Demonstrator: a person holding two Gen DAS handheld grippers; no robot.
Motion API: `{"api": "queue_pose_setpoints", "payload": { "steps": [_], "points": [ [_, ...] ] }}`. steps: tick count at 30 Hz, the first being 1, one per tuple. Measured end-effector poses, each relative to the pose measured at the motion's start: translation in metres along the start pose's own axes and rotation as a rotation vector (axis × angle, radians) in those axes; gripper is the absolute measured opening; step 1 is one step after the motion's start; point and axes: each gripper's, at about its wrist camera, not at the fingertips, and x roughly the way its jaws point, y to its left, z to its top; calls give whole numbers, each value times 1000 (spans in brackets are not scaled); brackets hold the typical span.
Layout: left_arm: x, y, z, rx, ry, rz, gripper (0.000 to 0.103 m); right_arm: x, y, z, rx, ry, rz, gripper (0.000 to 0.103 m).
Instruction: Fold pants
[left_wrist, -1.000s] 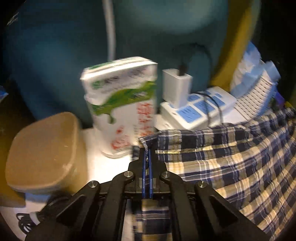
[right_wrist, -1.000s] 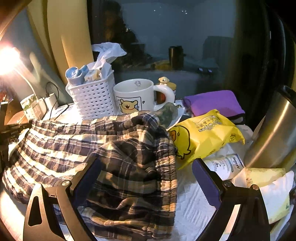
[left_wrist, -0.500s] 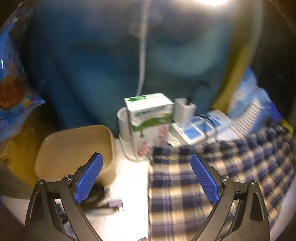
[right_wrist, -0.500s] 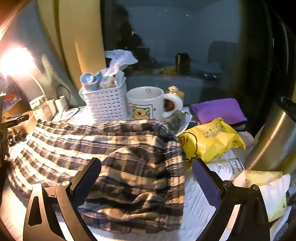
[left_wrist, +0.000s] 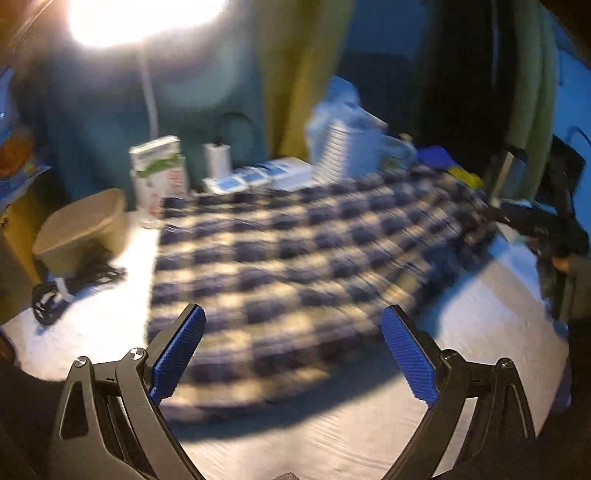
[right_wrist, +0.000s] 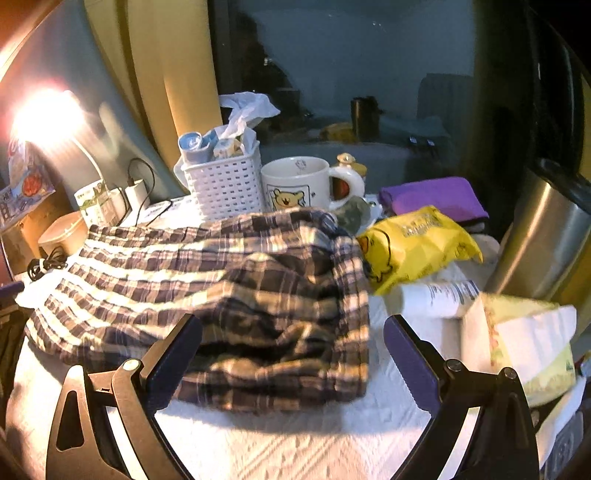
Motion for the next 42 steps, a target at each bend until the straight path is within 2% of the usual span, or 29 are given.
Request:
{"api": "queue_pose_setpoints", "payload": {
  "steps": [4, 8, 18, 23, 24, 25, 27, 29, 32, 33, 34, 35, 36, 38, 42],
  "points": [
    [-1, -30, -12, 15, 44, -62, 96, -6, -3, -10, 3, 7, 1, 99],
    [10, -49, -20, 43, 75, -71, 96, -9, -10, -20, 17, 20, -1, 99],
    [50, -67, -12, 196, 48, 31, 96, -4, -26, -34, 78, 59, 25, 99],
    [71, -69, -7, 232, 73, 66, 94, 6, -32, -36, 135, 81, 58, 99],
    [76, -69, -6, 237, 89, 64, 87, 9, -33, -36, 147, 85, 66, 99],
    [80, -70, -6, 242, 100, 60, 82, 14, -34, -36, 165, 91, 78, 95],
    [87, -71, -7, 253, 123, 32, 64, 22, -36, -36, 191, 103, 98, 87],
    [90, -70, -5, 246, 126, -2, 52, 33, -36, -37, 216, 127, 115, 78],
    [93, -69, -1, 232, 141, -52, 29, 40, -34, -34, 212, 136, 111, 69],
    [92, -70, -1, 227, 144, -65, 21, 43, -33, -34, 213, 141, 122, 55],
    [91, -71, 0, 231, 148, -71, 17, 45, -33, -34, 211, 143, 120, 34],
    [90, -74, 0, 238, 150, -70, 10, 46, -33, -34, 210, 148, 132, 30],
    [89, -74, 0, 240, 153, -70, 6, 47, -31, -34, 203, 151, 140, 29],
    [85, -72, 1, 223, 164, -80, 4, 43, -24, -32, 162, 134, 131, 27],
    [73, -66, 0, 174, 172, -106, 2, 19, -5, -26, 37, 90, 54, 26]
  ]
}}
